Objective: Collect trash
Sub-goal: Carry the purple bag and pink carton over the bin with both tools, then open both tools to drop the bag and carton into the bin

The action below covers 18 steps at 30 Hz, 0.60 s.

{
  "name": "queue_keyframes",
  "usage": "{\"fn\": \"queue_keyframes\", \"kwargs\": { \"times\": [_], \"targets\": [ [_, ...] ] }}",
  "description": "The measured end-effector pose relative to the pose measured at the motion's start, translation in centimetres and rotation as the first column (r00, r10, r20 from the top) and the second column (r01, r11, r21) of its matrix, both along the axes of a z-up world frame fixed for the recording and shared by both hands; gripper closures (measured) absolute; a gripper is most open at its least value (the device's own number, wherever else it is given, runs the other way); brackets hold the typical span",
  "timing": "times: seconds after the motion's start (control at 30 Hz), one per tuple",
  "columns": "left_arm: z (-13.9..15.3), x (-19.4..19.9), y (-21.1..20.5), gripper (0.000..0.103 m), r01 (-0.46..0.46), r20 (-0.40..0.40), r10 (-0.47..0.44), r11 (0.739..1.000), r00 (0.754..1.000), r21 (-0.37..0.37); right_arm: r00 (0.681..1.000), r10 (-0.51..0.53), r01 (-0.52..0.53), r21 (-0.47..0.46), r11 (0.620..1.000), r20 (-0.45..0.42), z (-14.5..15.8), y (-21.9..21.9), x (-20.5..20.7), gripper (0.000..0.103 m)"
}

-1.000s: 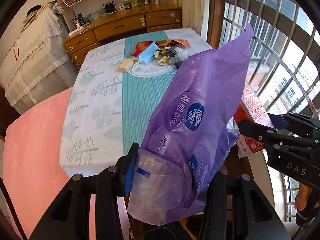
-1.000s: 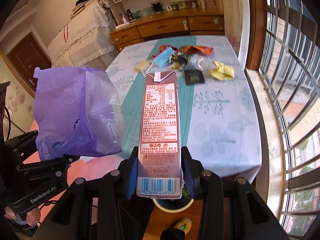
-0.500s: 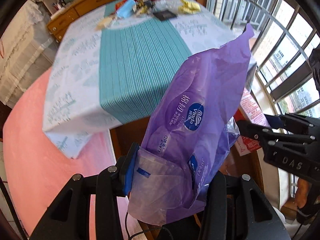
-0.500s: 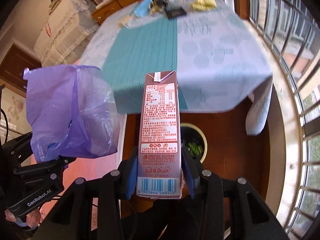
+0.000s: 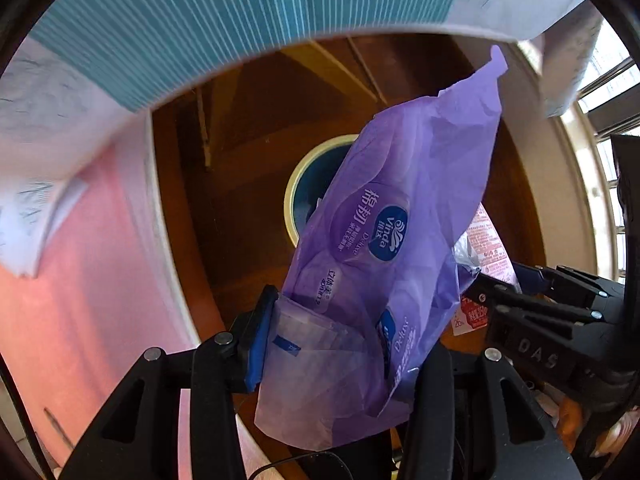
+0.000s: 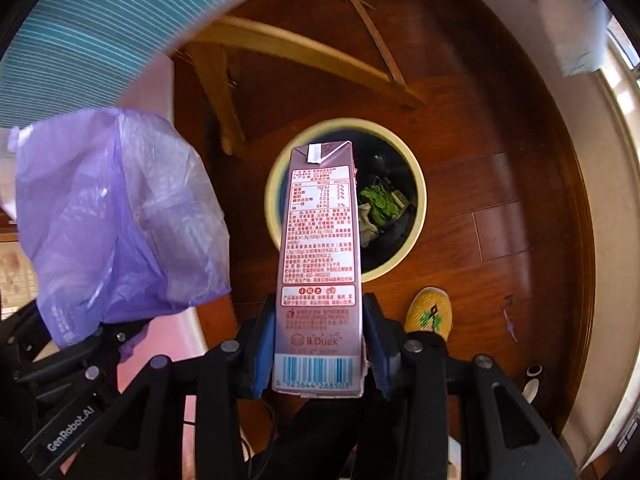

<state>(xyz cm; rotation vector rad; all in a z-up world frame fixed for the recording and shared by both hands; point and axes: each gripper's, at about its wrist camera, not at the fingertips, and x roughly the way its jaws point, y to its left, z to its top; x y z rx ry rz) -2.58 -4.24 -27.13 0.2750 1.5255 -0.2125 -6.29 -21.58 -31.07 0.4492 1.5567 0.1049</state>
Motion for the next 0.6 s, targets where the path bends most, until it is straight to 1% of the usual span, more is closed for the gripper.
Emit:
{"fn": "queue_keyframes", "kwargs": {
  "times": [0.1, 0.17, 0.2, 0.27, 0.3, 0.33, 0.37, 0.4, 0.47, 0.53, 0.6],
  "targets": [
    [-3.3, 0.8, -0.3, 0.057, 0.001, -0.013, -0.001, 1.000, 1.000, -0.001, 1.000, -0.017, 0.017, -0.018, 1.000, 0.001, -3.4, 0.1, 1.0, 0.062],
    [-5.1, 1.4, -0.5, 0.056, 0.006, -0.021, -0.006, 1.000, 1.000, 0.000, 0.999, -0.047, 0.047, -0.011, 0.999, 0.005, -5.1, -0.1, 1.7, 0.062],
    [-5.7, 1.6, -0.6, 0.054, 0.007, -0.021, -0.007, 1.000, 1.000, -0.003, 0.998, -0.061, 0.061, -0.009, 0.998, 0.010, -5.7, 0.0, 1.8, 0.060],
    [-6.4, 2.0, -0.7, 0.044, 0.003, -0.006, -0.003, 1.000, 1.000, -0.026, 0.996, -0.086, 0.087, -0.024, 0.996, 0.032, -6.7, -0.4, 2.5, 0.058],
    [-6.8, 2.3, -0.7, 0.032, -0.003, 0.008, 0.004, 0.999, 1.000, -0.043, 0.995, -0.090, 0.092, -0.033, 0.995, 0.050, -7.1, -0.5, 2.8, 0.050],
    [-7.1, 2.7, -0.6, 0.027, -0.014, 0.015, 0.015, 0.998, 1.000, -0.057, 0.994, -0.089, 0.092, -0.048, 0.995, 0.061, -7.4, -0.4, 3.2, 0.040],
    [-7.4, 3.3, -0.4, 0.027, -0.031, 0.011, 0.032, 0.997, 0.999, -0.075, 0.994, -0.087, 0.091, -0.063, 0.994, 0.063, -7.7, -0.5, 3.5, 0.038],
    [-7.7, 3.6, -0.5, 0.026, -0.048, -0.001, 0.049, 0.995, 0.999, -0.089, 0.994, -0.088, 0.092, -0.068, 0.993, 0.064, -7.8, -0.5, 3.7, 0.037],
    [-8.1, 4.3, -0.3, 0.022, -0.082, -0.018, 0.080, 0.991, 0.997, -0.106, 0.993, -0.101, 0.106, -0.067, 0.992, 0.067, -7.7, -0.6, 3.8, 0.037],
    [-7.8, 4.7, 0.0, 0.013, -0.105, -0.009, 0.104, 0.989, 0.994, -0.100, 0.991, -0.118, 0.122, -0.071, 0.990, 0.061, -7.7, -0.9, 3.7, 0.037],
    [-7.4, 4.7, 0.2, 0.011, -0.110, 0.006, 0.111, 0.989, 0.994, -0.099, 0.990, -0.136, 0.139, -0.070, 0.988, 0.049, -7.6, -1.2, 3.5, 0.037]
  ]
}}
